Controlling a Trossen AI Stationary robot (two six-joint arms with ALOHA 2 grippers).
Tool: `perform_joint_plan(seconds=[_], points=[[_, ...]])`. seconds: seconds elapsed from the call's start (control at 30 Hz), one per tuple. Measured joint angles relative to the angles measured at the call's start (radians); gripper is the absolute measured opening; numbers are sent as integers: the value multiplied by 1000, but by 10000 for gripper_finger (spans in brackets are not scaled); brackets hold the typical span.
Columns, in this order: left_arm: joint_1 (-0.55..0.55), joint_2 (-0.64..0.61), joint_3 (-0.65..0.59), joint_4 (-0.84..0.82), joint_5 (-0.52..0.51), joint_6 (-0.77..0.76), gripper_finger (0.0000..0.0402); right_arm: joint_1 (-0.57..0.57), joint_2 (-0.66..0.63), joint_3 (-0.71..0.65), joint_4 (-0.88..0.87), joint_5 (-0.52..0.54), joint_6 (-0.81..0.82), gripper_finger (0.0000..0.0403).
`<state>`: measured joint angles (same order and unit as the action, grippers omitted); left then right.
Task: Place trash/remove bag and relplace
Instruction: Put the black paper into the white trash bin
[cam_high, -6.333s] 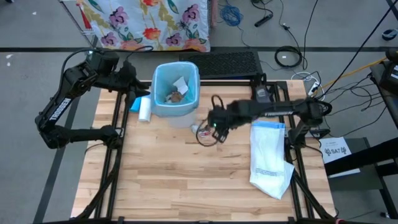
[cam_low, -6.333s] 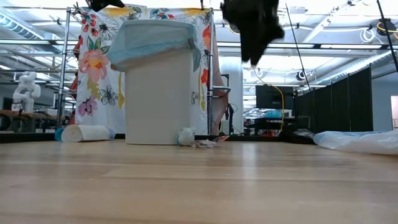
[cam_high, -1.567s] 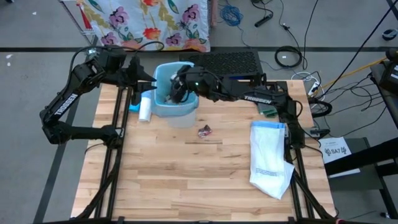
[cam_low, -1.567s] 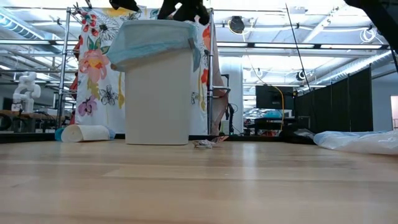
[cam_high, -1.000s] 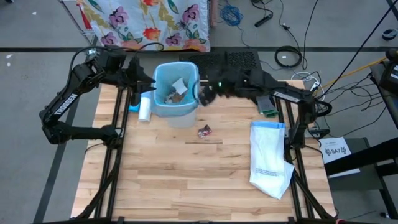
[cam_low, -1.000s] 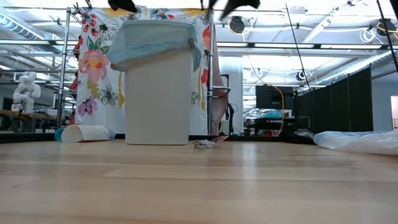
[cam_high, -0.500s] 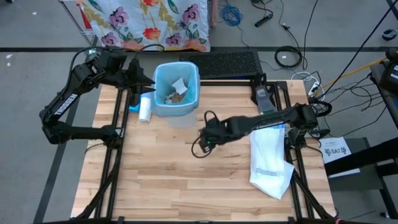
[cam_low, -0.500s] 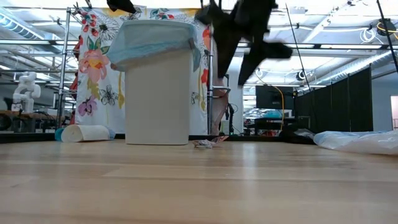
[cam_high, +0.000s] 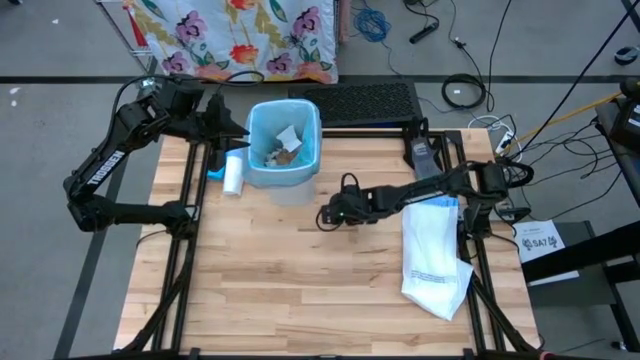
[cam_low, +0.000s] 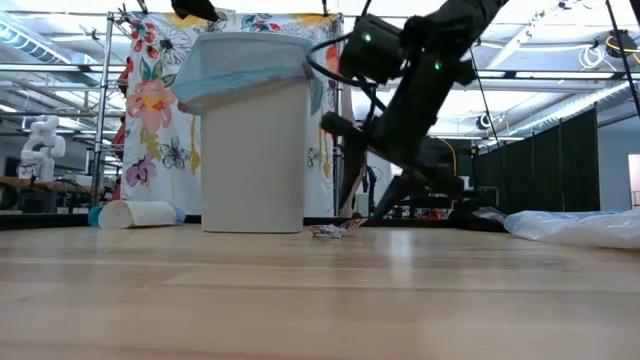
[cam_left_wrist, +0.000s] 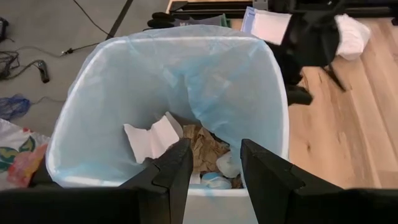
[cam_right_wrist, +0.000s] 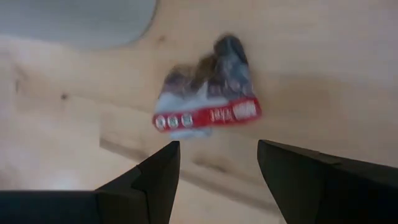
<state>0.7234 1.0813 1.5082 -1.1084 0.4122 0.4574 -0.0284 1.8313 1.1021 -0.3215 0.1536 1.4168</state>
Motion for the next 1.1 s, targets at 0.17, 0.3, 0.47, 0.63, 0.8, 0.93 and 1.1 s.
perform_joint_plan(seconds=[0.17, 0.3, 0.47, 0.63, 0.8, 0.93, 1.1], points=[[0, 0, 0, 0, 1, -7, 142, -50, -1, -30, 70, 2, -54, 205], [0, 0, 0, 0, 1, -8, 142, -105, -1, -47, 70, -35, -118, 205], [0, 0, 0, 0, 1, -9, 142, -155, -1, -66, 116, -119, -212, 195], [0, 0, 0, 0, 0, -50, 142, -191, -1, -79, 188, -242, -296, 118], [0, 0, 0, 0, 0, -170, 142, -209, -1, -79, 161, -336, -419, 12], [0, 0, 0, 0, 0, -248, 142, -214, -1, -79, 151, -368, -469, 7], [0, 0, 0, 0, 0, -268, 142, -213, -1, -79, 132, -388, -501, 6]])
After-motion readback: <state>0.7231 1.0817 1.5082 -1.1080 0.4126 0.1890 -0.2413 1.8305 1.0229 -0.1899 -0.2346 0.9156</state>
